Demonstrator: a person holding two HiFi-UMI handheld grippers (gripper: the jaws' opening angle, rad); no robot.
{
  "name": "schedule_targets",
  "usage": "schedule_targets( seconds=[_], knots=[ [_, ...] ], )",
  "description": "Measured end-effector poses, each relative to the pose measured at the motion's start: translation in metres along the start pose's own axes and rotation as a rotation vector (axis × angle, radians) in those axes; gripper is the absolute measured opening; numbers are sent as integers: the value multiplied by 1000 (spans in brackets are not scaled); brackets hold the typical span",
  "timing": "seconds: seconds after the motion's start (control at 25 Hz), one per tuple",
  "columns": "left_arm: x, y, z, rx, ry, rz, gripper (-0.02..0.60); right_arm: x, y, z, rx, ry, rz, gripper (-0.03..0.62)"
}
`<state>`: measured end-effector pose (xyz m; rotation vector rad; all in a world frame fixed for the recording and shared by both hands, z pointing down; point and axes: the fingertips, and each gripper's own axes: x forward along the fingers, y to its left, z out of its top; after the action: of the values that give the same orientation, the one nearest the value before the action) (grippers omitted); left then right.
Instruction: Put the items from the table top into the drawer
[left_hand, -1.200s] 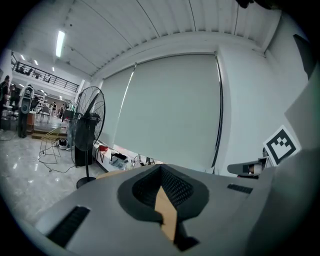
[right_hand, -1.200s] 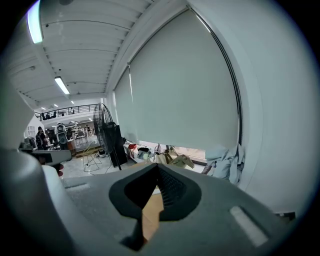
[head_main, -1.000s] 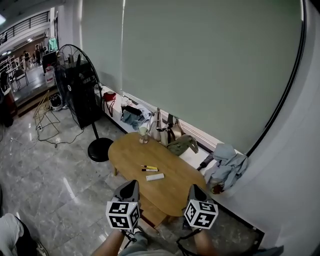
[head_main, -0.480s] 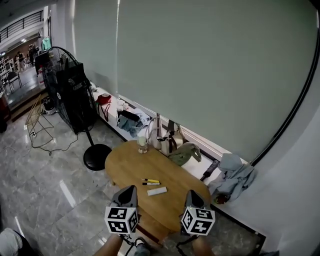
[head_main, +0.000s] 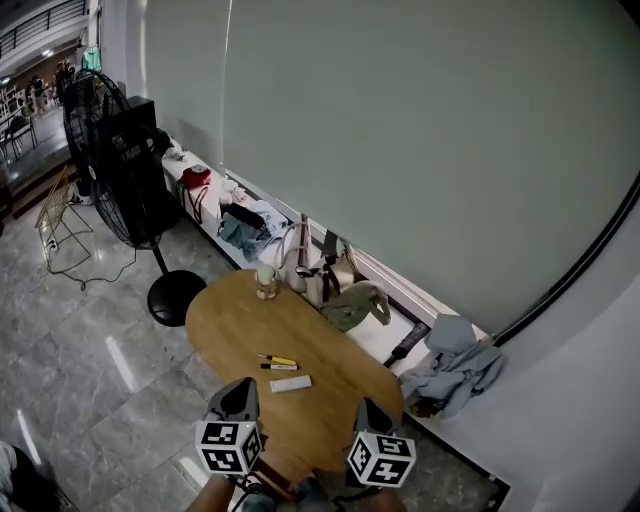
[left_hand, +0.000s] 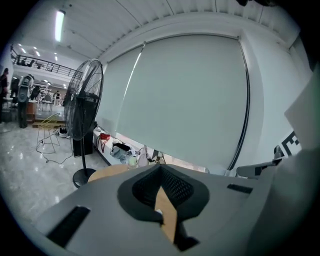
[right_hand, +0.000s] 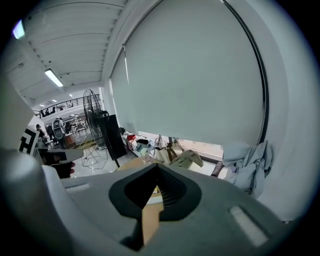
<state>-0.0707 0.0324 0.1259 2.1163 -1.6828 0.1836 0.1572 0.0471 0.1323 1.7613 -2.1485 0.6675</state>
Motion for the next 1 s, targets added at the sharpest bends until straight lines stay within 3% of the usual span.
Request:
schedule_targets(
  seconds=[0.36, 0.56, 1.0],
  knots=[
    [17, 0, -11, -8, 19, 34, -8, 37, -14, 9, -91, 32, 29, 5],
    [34, 13, -36, -19, 67, 38, -8, 65, -14, -2, -97, 54, 38, 5],
    [80, 45, -124, -49, 165, 7, -8, 120, -11, -94, -65, 162, 25, 5]
  ],
)
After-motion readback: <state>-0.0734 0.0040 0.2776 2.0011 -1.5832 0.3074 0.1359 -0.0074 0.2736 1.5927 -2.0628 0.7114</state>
